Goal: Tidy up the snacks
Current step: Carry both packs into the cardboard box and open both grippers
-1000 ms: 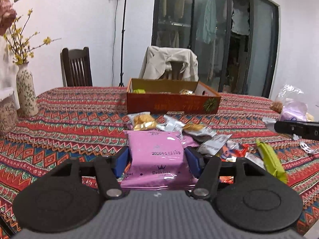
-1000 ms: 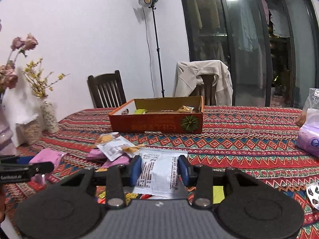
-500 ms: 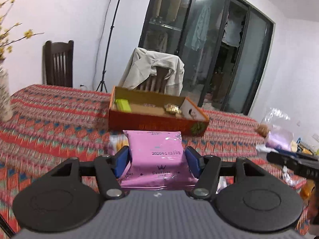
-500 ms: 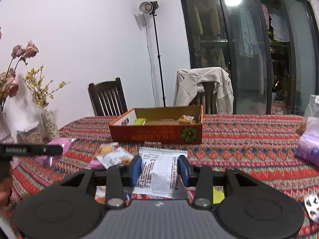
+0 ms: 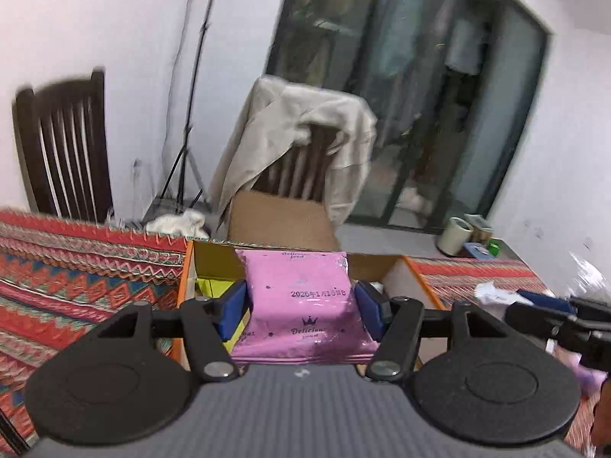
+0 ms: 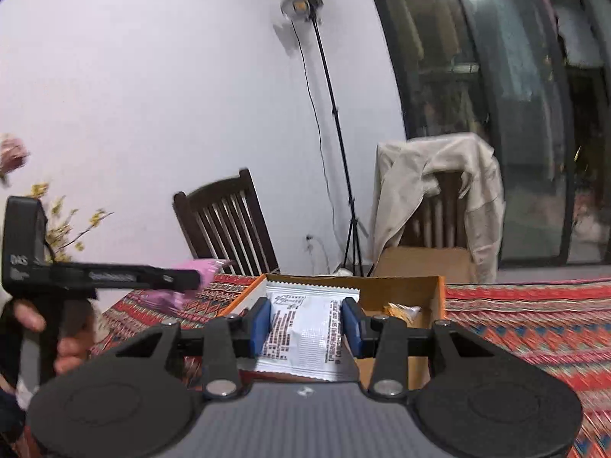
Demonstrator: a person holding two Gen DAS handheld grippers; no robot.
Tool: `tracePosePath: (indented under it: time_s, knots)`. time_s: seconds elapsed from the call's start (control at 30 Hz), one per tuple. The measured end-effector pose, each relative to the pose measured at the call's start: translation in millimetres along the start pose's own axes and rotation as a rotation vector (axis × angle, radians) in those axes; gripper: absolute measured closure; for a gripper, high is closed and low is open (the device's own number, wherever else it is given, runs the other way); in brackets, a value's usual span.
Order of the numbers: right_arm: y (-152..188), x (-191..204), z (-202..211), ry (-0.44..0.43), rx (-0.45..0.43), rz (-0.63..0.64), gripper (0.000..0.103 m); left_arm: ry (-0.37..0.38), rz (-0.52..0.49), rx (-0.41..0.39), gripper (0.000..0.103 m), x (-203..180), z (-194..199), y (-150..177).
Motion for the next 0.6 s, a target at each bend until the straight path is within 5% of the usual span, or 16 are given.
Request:
tracePosePath:
  time_s: [0.17,0.33,0.43,0.5,0.57,0.6]
  knots:
    - [-19,-15,-126,0.085,0.137,0.013,0.063,0.008,0.082,0.108,0.041,34,-105,-3]
    - [22,-34,-247,0.205,0.344,0.052,0.063,-0.064,0.111,0.191,0.041,65,-169,11]
    - [39,-39,-288,0.228,0.413,0.054,0.063,-0.073,0.124,0.226,0.034,76,-183,24]
    - [48,-42,-300,0.247,0.480,0.043,0.059,-0.003,0.150,0.208,0.026,78,-180,25]
    - [56,-46,-301,0.227,0.515,-0.005,0.038,0.027,0.165,0.213,0.022,76,-179,27]
    - [58,-48,-301,0.222,0.526,-0.031,0.036,0.027,0.162,0.215,0.022,75,-178,27]
Point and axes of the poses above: each gripper's, at about its wrist camera, not at the fingertips, and z roughly against the way its jaws point, x to its left, y to its underside, the point moved 9 cm from there along -z, roughly the way its jaws point, and after that the axes turned 6 degrees about y, right-handed, at the moved point
